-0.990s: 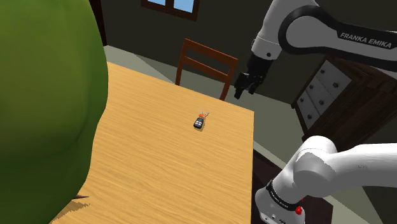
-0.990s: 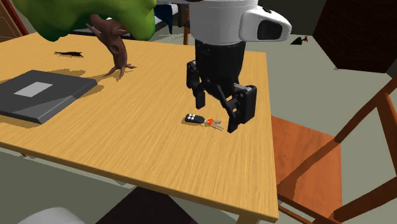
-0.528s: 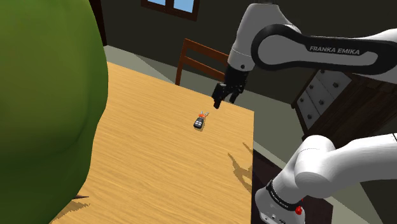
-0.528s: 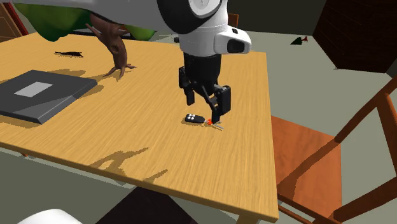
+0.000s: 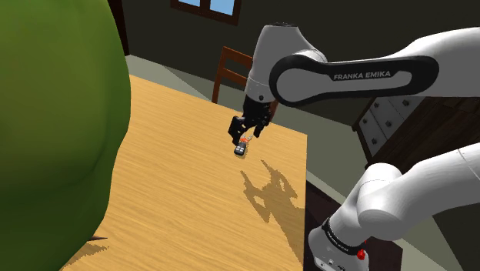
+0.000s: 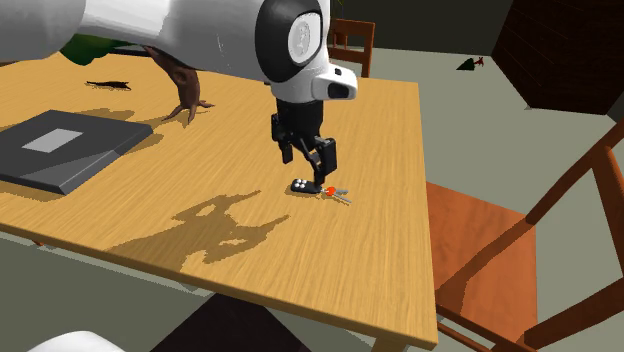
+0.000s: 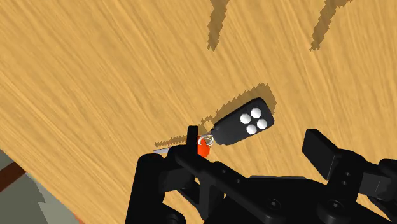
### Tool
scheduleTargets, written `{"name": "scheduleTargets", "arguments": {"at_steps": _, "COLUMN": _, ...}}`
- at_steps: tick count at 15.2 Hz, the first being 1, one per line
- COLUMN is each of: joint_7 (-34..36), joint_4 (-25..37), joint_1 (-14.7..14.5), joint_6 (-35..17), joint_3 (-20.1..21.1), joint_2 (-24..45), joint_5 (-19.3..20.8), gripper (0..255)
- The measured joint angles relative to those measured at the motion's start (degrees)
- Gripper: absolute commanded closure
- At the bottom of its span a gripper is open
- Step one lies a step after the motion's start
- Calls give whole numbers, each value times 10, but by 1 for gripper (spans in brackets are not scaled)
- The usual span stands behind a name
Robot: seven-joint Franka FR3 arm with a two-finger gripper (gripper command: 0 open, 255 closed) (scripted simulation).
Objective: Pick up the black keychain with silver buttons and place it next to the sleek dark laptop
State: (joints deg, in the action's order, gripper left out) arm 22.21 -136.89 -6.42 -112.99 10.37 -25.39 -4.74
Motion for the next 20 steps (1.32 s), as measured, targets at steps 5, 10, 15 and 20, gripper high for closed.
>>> {"name": "scheduleTargets", "arguments": {"at_steps": 5, "joint_7": 4, "joint_4": -24, "joint_1": -1, "joint_6": -39, "joint_3": 5, "joint_2": 14, "joint_5": -1, "gripper": 0}}
{"name": "scheduleTargets", "arguments": {"at_steps": 10, "joint_7": 4, "joint_4": -34, "joint_1": -2, "joint_6": -54, "joint_3": 7, "joint_2": 21, "joint_5": -2, "gripper": 0}}
{"name": "scheduleTargets", "arguments": {"at_steps": 15, "joint_7": 4, "joint_4": -34, "joint_1": -2, "joint_6": -55, "joint_3": 7, "joint_2": 21, "joint_5": -2, "gripper": 255}}
{"name": "scheduleTargets", "arguments": {"at_steps": 20, "joint_7": 4, "joint_4": -34, "joint_1": -2, "joint_6": -55, "joint_3": 7, "joint_2": 21, "joint_5": -2, "gripper": 255}}
